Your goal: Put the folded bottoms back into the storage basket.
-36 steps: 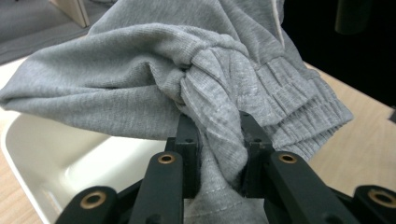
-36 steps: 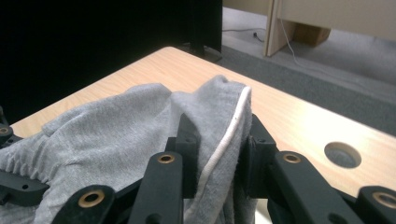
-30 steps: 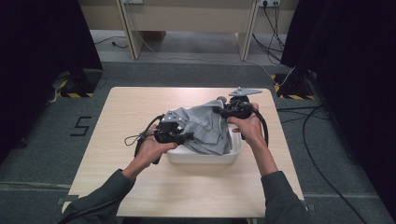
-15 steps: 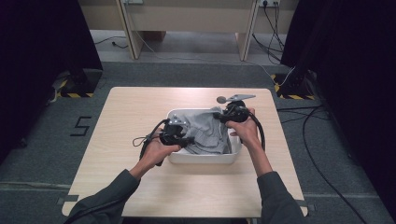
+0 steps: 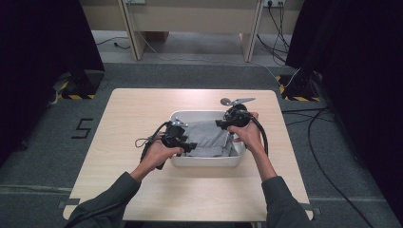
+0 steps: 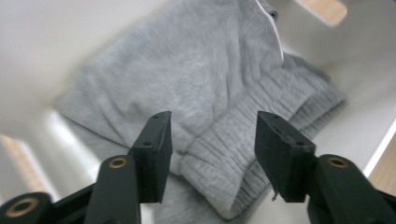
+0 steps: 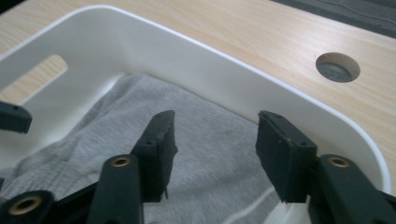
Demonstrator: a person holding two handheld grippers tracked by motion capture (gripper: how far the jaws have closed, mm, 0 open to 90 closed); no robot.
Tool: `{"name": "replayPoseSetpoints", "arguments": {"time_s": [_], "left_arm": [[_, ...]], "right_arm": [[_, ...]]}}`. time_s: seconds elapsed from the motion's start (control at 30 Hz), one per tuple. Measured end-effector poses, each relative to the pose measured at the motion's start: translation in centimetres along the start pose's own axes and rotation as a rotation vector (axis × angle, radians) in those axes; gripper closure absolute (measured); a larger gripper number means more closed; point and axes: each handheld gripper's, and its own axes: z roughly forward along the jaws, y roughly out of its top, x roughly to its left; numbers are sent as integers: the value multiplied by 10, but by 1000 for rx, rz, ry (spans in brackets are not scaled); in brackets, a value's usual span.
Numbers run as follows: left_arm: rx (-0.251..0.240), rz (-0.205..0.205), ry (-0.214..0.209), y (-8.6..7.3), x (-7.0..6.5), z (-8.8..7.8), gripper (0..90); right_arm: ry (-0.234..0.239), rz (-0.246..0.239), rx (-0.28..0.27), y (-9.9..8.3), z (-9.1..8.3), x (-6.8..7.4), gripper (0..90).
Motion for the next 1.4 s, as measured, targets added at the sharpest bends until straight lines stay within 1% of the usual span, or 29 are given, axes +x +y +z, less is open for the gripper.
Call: {"name": "replayPoseSetpoints", "arguments": {"time_s": [0.03,0.07,0.1,0.13,0.17,0.27,0.3,0.33,0.37,0.4,0.43,0.47,0.5,0.63,0.67,0.7,0.73,0.77,0.8,0.87,0.93,0.97,1.03,1.1,1.17,1.2,1.3,1.33,1.4], "left_arm": [[-9,-4,-2,1,0,-3,448],[-14,-1,-1,2,0,-5,447],[-22,4,1,2,-1,-7,447],[-34,4,-2,2,-2,-9,444],[-44,3,-1,2,-3,-12,434],[-53,2,-4,1,-5,-16,418],[-60,1,-9,0,-6,-18,418],[-70,-1,-21,-1,-8,-22,402],[-70,-1,-21,-1,-8,-22,396],[-80,3,-28,-3,-10,-27,387],[-80,3,-28,-3,-10,-27,379],[-90,2,-35,-4,-12,-30,379],[-98,1,-44,-5,-13,-34,365],[-109,3,-55,-6,-16,-41,337],[-120,-3,-65,-8,-17,-44,331],[-120,-3,-65,-8,-17,-44,325],[-123,-8,-80,-9,-18,-47,319],[-123,-8,-80,-9,-18,-47,315],[-131,-18,-80,-11,-19,-49,296],[-136,-18,-82,-12,-20,-51,281],[-146,-3,-85,-13,-22,-55,283],[-153,-5,-85,-14,-23,-56,282],[-153,-6,-87,-14,-24,-58,280],[-159,5,-89,-15,-26,-60,277],[-162,5,-90,-16,-27,-61,273],[-166,8,-91,-17,-28,-64,266],[-171,15,-90,-17,-30,-66,263],[-174,16,-88,-18,-30,-67,261],[-171,20,-88,-21,-31,-69,254]], "right_arm": [[-16,-13,-3,1,-2,0,429],[-26,-24,-13,2,-5,4,414],[-26,-24,-13,2,-5,4,414],[-21,-18,-19,2,-7,6,407],[-20,-25,-33,2,-11,8,400],[-14,-30,-42,2,-15,11,390],[-14,-30,-42,2,-15,11,390],[-9,-25,-61,0,-19,11,379],[-9,-25,-61,0,-19,11,379],[7,-12,-78,-2,-24,13,375],[7,-12,-78,-2,-24,13,375],[13,-10,-81,-3,-25,13,374],[18,-11,-97,-5,-29,15,374],[29,-21,-106,-8,-35,18,372],[34,-17,-115,-12,-37,20,373],[34,-17,-115,-12,-37,20,373],[45,-27,-119,-15,-39,22,373],[45,-27,-119,-15,-39,22,373],[50,-39,-118,-18,-40,24,374],[52,-40,-120,-20,-41,25,374],[60,-45,-120,-23,-43,29,374],[64,-51,-128,-24,-44,29,374],[65,-47,-132,-25,-45,30,374],[66,-56,-142,-26,-49,32,374],[73,-49,-149,-27,-50,33,374],[72,-58,-152,-28,-52,34,374],[75,-59,-152,-29,-54,36,374],[76,-67,-158,-30,-55,36,374],[78,-67,-167,-32,-58,38,374]]}}
